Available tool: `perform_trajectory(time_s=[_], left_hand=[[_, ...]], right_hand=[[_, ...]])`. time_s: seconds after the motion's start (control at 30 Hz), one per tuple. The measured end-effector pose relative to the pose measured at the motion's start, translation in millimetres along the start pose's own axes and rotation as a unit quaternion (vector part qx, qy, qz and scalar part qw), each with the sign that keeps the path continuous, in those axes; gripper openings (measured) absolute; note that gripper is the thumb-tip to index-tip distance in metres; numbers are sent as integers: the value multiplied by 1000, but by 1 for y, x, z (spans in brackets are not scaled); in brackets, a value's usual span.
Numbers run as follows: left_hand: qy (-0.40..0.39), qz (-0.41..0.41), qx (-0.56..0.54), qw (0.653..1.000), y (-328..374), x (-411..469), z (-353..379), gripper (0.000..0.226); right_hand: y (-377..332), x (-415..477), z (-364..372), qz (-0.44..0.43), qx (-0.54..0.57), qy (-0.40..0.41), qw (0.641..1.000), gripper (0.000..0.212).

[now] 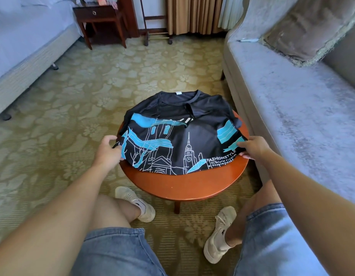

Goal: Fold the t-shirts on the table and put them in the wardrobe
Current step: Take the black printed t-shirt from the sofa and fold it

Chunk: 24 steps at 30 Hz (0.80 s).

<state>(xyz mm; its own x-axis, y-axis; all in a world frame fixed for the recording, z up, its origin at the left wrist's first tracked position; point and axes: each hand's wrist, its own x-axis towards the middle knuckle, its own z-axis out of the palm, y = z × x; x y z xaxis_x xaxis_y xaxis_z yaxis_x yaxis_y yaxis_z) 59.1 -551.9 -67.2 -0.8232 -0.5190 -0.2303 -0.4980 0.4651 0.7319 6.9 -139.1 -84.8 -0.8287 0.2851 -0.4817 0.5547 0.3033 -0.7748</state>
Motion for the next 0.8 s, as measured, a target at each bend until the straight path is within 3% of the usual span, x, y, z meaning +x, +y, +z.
perform_trajectory(time_s=[0.03,0.13,0.27,0.5,0.63,0.8], left_hand=[[-4,13,-27,1000,4,-3,0,23],[-31,41,-107,993,21,-13,-4,14],[-95,80,-178,976,43,-26,-9,13],[-192,101,-228,949,72,-60,-23,47],[-191,133,-227,946,75,-78,-37,48],[-184,162,-225,943,72,-96,-56,45]], right_hand=[[-1,-3,0,-31,6,13,999,14],[-9,-21,-1,-118,29,45,992,38],[-23,-45,-1,-196,54,24,979,9],[-31,-79,-11,-233,111,-64,964,43],[-28,-96,-21,-282,105,-49,953,24],[-26,-115,-36,-341,71,-3,937,18]])
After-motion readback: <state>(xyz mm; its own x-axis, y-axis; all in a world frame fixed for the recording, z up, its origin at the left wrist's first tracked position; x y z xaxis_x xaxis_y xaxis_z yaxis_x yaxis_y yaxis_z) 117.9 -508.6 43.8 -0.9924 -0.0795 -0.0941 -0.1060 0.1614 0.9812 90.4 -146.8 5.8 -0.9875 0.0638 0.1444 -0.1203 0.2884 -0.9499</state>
